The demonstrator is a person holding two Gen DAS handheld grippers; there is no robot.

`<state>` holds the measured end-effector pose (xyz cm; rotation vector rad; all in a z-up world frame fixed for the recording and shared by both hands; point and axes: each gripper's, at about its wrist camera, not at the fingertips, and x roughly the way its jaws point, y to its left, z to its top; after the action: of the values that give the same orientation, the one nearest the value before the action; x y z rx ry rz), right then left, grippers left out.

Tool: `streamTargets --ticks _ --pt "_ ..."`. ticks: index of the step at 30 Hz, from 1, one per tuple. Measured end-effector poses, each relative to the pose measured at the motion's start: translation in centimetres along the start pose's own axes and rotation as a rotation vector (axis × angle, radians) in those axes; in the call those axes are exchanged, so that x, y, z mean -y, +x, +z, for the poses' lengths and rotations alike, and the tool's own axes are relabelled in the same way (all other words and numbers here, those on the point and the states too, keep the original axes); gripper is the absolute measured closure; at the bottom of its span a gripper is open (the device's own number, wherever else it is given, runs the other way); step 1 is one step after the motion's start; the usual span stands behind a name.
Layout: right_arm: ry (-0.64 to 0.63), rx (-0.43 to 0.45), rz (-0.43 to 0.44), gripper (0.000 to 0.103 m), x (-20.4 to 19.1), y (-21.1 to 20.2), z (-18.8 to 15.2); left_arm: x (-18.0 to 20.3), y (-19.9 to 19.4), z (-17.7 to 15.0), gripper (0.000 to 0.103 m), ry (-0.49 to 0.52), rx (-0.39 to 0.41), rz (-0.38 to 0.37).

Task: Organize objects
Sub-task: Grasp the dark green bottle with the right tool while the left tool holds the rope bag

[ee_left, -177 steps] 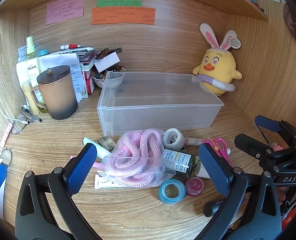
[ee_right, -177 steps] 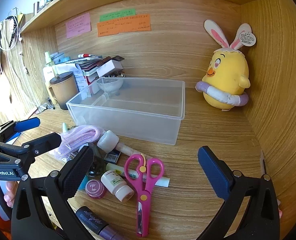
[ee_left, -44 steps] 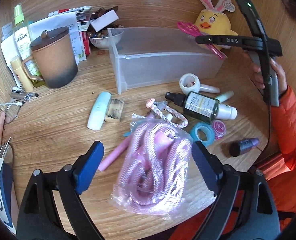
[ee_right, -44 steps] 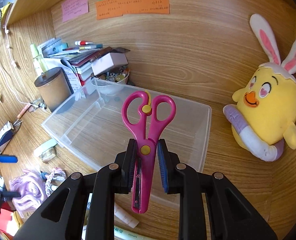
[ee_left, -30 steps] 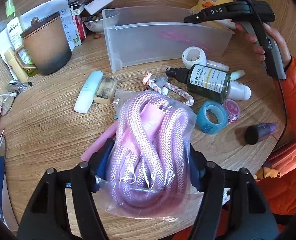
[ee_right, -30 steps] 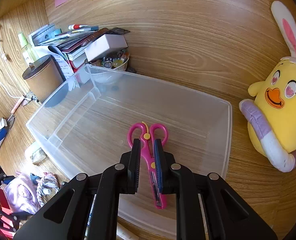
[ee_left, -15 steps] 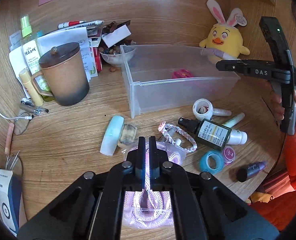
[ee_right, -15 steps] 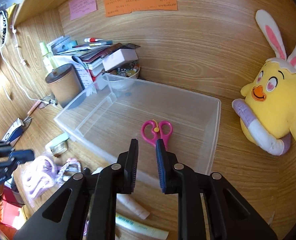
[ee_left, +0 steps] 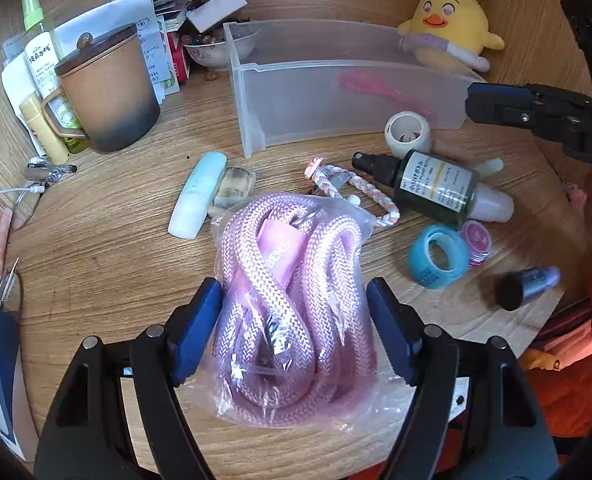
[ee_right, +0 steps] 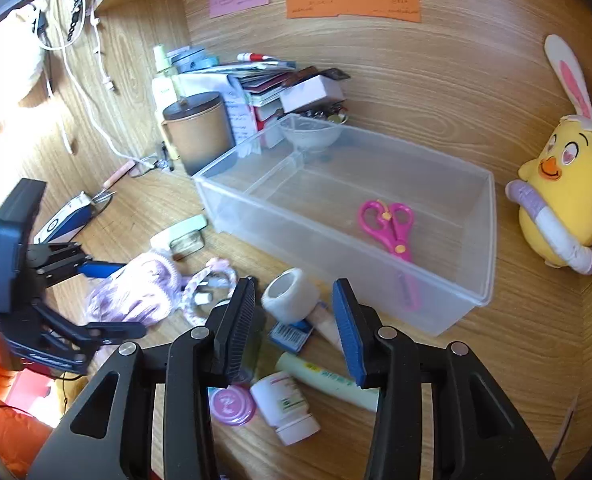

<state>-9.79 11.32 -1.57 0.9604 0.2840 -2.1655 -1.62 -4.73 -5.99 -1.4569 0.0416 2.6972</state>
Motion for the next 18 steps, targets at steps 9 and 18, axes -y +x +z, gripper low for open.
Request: streamTargets --ticks 9,18 --pt "0.006 -0.031 0.038 0.052 -1.5 0.3 -1.6 -0.6 -1.4 0.1 0.054 -0.050 0.083 0.030" --pt "-0.041 -0.084 0.059 0.052 -3.2 2.8 -2.2 -2.9 -4.4 3.5 0.078 -0.113 0.187 0.028"
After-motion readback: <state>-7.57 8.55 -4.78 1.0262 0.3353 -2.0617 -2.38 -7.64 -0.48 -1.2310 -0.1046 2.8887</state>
